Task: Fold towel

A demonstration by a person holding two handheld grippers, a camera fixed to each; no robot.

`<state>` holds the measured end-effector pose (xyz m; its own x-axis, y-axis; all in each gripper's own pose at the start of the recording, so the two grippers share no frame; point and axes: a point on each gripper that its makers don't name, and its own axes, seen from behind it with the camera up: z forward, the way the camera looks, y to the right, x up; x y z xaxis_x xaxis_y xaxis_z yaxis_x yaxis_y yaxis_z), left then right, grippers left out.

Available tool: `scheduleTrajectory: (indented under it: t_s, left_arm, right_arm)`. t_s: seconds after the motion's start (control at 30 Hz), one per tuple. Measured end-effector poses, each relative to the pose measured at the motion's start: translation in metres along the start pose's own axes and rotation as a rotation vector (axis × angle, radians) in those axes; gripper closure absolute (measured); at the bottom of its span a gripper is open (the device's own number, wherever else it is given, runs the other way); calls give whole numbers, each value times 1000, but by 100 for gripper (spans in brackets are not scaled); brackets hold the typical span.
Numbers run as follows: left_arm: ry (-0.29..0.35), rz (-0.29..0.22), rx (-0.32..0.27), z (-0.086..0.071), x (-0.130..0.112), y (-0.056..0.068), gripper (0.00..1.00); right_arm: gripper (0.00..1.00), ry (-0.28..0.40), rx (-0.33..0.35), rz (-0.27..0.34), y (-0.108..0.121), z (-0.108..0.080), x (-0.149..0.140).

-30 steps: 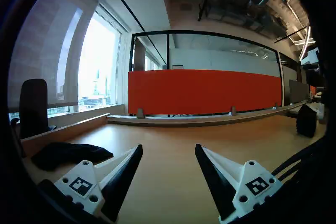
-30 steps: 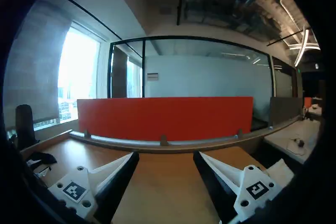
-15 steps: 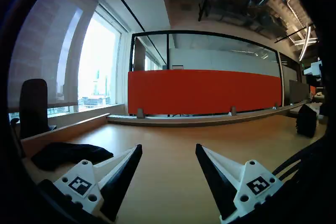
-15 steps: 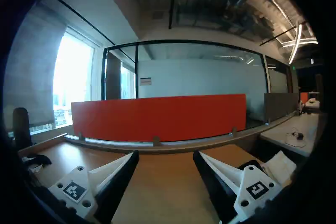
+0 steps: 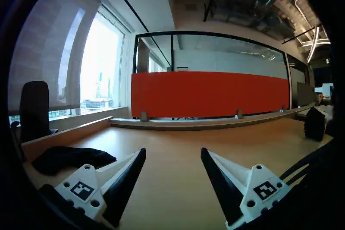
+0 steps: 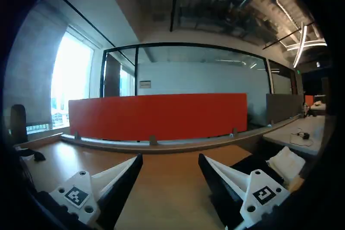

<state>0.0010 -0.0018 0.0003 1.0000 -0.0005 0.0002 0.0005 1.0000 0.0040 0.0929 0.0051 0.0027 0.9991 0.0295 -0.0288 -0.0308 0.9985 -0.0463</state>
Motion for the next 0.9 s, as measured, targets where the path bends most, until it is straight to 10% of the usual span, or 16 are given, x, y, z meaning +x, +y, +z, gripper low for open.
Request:
scheduleTrajectory:
  t_s: [0.9]
  left_arm:
    - [0, 0, 0, 0, 0, 1, 6]
  right_arm:
    - [0, -32, 8, -38, 6, 1, -71]
